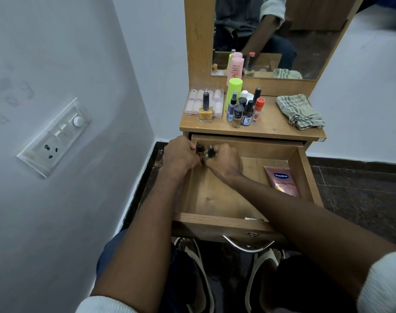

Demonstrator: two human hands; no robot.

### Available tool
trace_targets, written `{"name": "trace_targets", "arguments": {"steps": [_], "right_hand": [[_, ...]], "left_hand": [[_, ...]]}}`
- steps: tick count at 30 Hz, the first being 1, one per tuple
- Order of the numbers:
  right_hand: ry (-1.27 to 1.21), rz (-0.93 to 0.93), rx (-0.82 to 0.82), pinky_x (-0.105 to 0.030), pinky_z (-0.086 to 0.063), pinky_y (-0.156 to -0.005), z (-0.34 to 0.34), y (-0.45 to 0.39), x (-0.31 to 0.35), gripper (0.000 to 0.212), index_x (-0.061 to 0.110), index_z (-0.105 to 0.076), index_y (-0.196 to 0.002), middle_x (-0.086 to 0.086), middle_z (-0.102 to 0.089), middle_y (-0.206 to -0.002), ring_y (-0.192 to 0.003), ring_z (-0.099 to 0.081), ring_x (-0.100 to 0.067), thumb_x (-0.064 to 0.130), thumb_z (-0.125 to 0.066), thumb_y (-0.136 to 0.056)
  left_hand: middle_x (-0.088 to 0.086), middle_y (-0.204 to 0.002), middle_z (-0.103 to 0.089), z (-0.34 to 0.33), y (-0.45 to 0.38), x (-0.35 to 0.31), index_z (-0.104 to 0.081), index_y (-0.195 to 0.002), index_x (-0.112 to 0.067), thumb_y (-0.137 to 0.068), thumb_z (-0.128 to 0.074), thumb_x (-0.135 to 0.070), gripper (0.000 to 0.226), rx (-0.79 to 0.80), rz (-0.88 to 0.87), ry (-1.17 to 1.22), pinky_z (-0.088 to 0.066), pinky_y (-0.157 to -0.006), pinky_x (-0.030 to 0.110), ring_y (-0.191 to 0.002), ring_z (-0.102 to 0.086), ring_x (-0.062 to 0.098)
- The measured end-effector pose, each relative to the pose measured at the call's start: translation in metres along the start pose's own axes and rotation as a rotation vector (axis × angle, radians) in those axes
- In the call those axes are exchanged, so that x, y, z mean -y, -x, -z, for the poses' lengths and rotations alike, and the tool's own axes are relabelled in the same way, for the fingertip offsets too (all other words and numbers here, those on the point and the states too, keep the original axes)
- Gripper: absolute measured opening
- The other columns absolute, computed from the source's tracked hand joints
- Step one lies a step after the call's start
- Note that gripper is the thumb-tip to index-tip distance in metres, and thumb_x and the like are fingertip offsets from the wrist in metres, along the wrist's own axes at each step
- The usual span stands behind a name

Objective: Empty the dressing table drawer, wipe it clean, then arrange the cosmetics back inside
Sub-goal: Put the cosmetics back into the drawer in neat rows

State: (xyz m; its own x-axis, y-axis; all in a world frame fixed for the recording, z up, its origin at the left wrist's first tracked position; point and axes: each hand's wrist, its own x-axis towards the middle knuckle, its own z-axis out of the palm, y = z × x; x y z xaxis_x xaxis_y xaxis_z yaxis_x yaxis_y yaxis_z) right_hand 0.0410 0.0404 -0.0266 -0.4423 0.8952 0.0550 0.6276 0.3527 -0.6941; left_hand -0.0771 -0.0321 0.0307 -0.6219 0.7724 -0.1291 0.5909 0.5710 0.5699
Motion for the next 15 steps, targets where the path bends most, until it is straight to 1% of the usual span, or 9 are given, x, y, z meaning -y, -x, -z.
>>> {"name": "trace_targets", "arguments": {"steps": [3, 4, 8, 10, 12, 14, 15], "right_hand": [[0.006, -0.011, -0.015, -0.026, -0.046, -0.055, -0.003, 0.000, 0.005, 0.009, 0.026, -0.076, -0.087, 0.008, -0.071, -0.075, -0.072, -0.067, -0.011, 0.030, -0.084, -0.085], [0.010, -0.014, -0.018, -0.026, -0.046, -0.055, -0.004, -0.001, 0.006, 0.009, 0.027, -0.076, -0.088, 0.008, -0.071, -0.076, -0.073, -0.067, -0.012, 0.030, -0.084, -0.085], [0.028, -0.014, -0.018, -0.025, -0.047, -0.057, -0.007, -0.003, 0.010, 0.012, 0.027, -0.077, -0.096, 0.007, -0.072, -0.081, -0.079, -0.069, -0.013, 0.030, -0.083, -0.087], [0.047, -0.007, -0.006, -0.024, -0.046, -0.059, -0.006, -0.003, 0.007, 0.020, 0.024, -0.077, -0.104, 0.005, -0.074, -0.088, -0.082, -0.069, -0.014, 0.029, -0.084, -0.086], [0.083, 0.009, -0.004, -0.026, -0.049, -0.061, -0.003, 0.000, 0.004, 0.033, 0.023, -0.076, -0.114, 0.003, -0.076, -0.095, -0.086, -0.069, -0.016, 0.030, -0.085, -0.084], [0.122, 0.018, 0.007, -0.029, -0.053, -0.064, 0.000, 0.003, 0.001, 0.035, 0.024, -0.076, -0.116, 0.002, -0.076, -0.094, -0.086, -0.069, -0.019, 0.031, -0.085, -0.082], [0.135, 0.018, 0.010, -0.029, -0.052, -0.063, 0.001, 0.004, -0.001, 0.033, 0.024, -0.076, -0.113, 0.002, -0.075, -0.091, -0.085, -0.068, -0.020, 0.030, -0.084, -0.082]], "left_hand": [[-0.003, -0.096, -0.064, 0.000, 0.000, 0.001, -0.064, -0.091, -0.024, -0.078, -0.090, -0.014, 0.031, 0.003, 0.003, 0.003, -0.046, -0.076, 0.031, -0.092, -0.060, 0.019], [-0.003, -0.096, -0.064, 0.000, -0.001, 0.001, -0.063, -0.090, -0.024, -0.077, -0.091, -0.014, 0.032, 0.007, 0.005, 0.008, -0.047, -0.076, 0.032, -0.092, -0.059, 0.018], [-0.004, -0.096, -0.066, 0.000, -0.001, 0.001, -0.063, -0.088, -0.026, -0.076, -0.092, -0.016, 0.032, 0.014, 0.012, 0.014, -0.048, -0.076, 0.032, -0.094, -0.062, 0.019], [-0.004, -0.096, -0.066, 0.000, -0.001, 0.001, -0.064, -0.089, -0.026, -0.075, -0.094, -0.018, 0.034, 0.014, 0.022, 0.023, -0.050, -0.077, 0.032, -0.093, -0.062, 0.019], [-0.004, -0.095, -0.065, -0.001, -0.002, 0.001, -0.063, -0.085, -0.028, -0.073, -0.095, -0.019, 0.036, 0.006, 0.025, 0.034, -0.049, -0.077, 0.032, -0.091, -0.061, 0.018], [-0.005, -0.094, -0.065, -0.001, -0.002, 0.002, -0.060, -0.079, -0.029, -0.073, -0.095, -0.021, 0.037, -0.006, 0.034, 0.034, -0.047, -0.075, 0.030, -0.091, -0.062, 0.018], [-0.006, -0.093, -0.066, -0.002, -0.003, 0.002, -0.061, -0.077, -0.029, -0.073, -0.095, -0.021, 0.036, -0.013, 0.040, 0.034, -0.047, -0.074, 0.030, -0.091, -0.063, 0.018]]}}
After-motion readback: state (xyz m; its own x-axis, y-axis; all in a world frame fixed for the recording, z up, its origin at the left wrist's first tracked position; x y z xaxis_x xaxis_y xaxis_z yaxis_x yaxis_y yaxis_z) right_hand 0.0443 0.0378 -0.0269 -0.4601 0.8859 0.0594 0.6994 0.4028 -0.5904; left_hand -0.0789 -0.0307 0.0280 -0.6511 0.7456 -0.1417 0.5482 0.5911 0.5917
